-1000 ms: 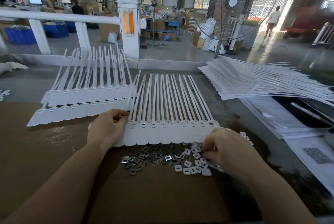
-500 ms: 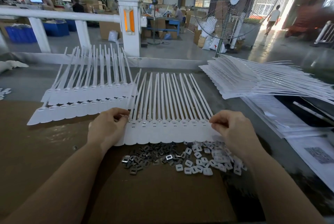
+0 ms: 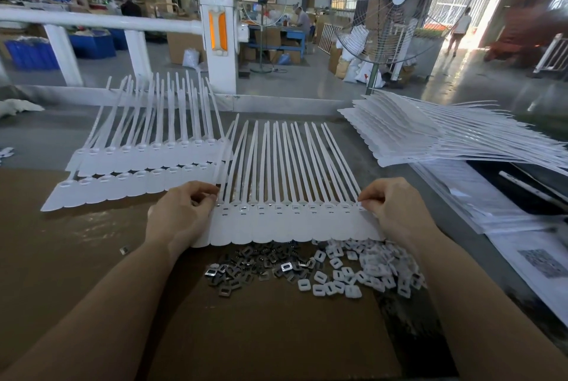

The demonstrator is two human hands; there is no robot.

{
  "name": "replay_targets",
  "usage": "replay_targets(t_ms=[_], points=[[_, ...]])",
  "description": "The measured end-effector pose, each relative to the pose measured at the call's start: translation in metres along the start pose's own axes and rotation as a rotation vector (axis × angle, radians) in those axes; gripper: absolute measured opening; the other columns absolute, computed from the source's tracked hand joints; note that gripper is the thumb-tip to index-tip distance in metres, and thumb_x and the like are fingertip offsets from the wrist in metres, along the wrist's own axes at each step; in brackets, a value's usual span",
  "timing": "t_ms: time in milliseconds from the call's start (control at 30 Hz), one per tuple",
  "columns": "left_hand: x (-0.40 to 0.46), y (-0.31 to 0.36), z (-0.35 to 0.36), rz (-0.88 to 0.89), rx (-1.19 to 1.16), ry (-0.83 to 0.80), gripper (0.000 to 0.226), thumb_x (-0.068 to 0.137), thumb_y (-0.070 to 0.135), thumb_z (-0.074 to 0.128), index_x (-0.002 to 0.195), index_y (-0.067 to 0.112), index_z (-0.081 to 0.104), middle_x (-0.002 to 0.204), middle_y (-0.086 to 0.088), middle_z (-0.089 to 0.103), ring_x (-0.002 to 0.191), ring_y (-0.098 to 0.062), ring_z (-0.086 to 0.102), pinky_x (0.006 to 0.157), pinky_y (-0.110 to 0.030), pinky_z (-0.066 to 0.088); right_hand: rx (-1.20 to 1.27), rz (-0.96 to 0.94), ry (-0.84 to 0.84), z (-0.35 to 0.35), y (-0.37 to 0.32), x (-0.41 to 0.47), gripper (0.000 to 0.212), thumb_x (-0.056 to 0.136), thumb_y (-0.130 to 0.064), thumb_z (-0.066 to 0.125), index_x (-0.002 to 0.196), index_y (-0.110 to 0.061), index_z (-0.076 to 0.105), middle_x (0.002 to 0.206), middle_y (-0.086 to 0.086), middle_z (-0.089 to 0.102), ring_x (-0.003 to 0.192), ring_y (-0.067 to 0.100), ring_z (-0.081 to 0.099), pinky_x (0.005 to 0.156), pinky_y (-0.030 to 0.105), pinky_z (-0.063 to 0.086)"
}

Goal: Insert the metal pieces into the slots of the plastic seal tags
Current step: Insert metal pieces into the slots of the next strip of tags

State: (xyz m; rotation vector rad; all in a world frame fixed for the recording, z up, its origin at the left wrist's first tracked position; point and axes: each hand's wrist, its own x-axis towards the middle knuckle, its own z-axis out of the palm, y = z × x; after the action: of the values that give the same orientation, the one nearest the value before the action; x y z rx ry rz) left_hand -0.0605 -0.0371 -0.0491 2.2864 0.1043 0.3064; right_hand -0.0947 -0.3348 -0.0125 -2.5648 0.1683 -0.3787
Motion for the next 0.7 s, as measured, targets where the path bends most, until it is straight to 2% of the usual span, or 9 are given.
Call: replay_targets(t_ms=[100, 200, 267, 433, 567, 700], points=[[0.0004, -0.0007, 0.0002, 0.002, 0.006, 0.006, 0.008, 0.091, 0.031, 0.058, 0.093, 0.035, 0.065, 0.078, 0.021, 0.053, 0.08, -0.011, 0.053, 0.094, -0.045, 0.044, -0.019, 0.004, -0.023, -0.0004, 0.0004, 0.0019, 0.012, 0.088, -0.009, 0.06, 0.085, -0.016, 0.068, 0.084, -0.001, 0.062, 0.082, 0.015, 0.059, 0.082, 0.031, 0.048], [-0.0007, -0.0004, -0.0004, 0.015, 0.009, 0.013, 0.01, 0.09, 0.031, 0.059, 0.088, 0.04, 0.061, 0.076, 0.022, 0.053, 0.079, -0.011, 0.054, 0.092, -0.044, 0.046, -0.047, 0.001, -0.044, -0.0013, 0.0014, 0.0048, 0.013, 0.089, -0.008, 0.057, 0.089, -0.014, 0.069, 0.09, -0.003, 0.057, 0.088, 0.015, 0.057, 0.085, 0.031, 0.046], [-0.0012, 0.0003, -0.0007, 0.016, 0.01, 0.012, 0.011, 0.09, 0.031, 0.059, 0.087, 0.041, 0.06, 0.076, 0.022, 0.053, 0.079, -0.012, 0.054, 0.092, -0.044, 0.046, -0.044, 0.005, -0.046, -0.0016, 0.002, 0.0056, 0.014, 0.09, -0.007, 0.057, 0.09, -0.014, 0.069, 0.086, -0.007, 0.055, 0.086, 0.012, 0.054, 0.083, 0.028, 0.044], [-0.0016, 0.001, -0.0011, 0.012, 0.015, 0.007, 0.011, 0.09, 0.031, 0.058, 0.088, 0.041, 0.059, 0.077, 0.023, 0.052, 0.08, -0.014, 0.055, 0.092, -0.046, 0.045, -0.058, -0.002, -0.055, 0.0005, 0.0022, 0.0077, 0.014, 0.091, -0.007, 0.055, 0.092, -0.01, 0.069, 0.092, -0.002, 0.052, 0.084, 0.012, 0.051, 0.081, 0.025, 0.041], [-0.0019, 0.001, -0.0014, 0.012, 0.016, 0.002, 0.011, 0.091, 0.031, 0.058, 0.088, 0.041, 0.06, 0.077, 0.023, 0.052, 0.081, -0.014, 0.055, 0.093, -0.046, 0.045, -0.062, -0.006, -0.034, 0.0025, 0.0019, 0.008, 0.013, 0.089, -0.007, 0.057, 0.09, -0.011, 0.07, 0.087, -0.002, 0.056, 0.08, 0.012, 0.053, 0.077, 0.025, 0.042], [-0.0025, 0.0014, -0.0017, 0.008, 0.01, 0.003, 0.01, 0.09, 0.03, 0.059, 0.089, 0.04, 0.06, 0.077, 0.022, 0.052, 0.083, -0.015, 0.055, 0.093, -0.046, 0.045, -0.082, -0.014, -0.006, 0.0036, -0.0001, 0.0066, 0.011, 0.088, -0.008, 0.06, 0.089, -0.012, 0.07, 0.094, 0.002, 0.066, 0.086, 0.017, 0.059, 0.083, 0.031, 0.048]])
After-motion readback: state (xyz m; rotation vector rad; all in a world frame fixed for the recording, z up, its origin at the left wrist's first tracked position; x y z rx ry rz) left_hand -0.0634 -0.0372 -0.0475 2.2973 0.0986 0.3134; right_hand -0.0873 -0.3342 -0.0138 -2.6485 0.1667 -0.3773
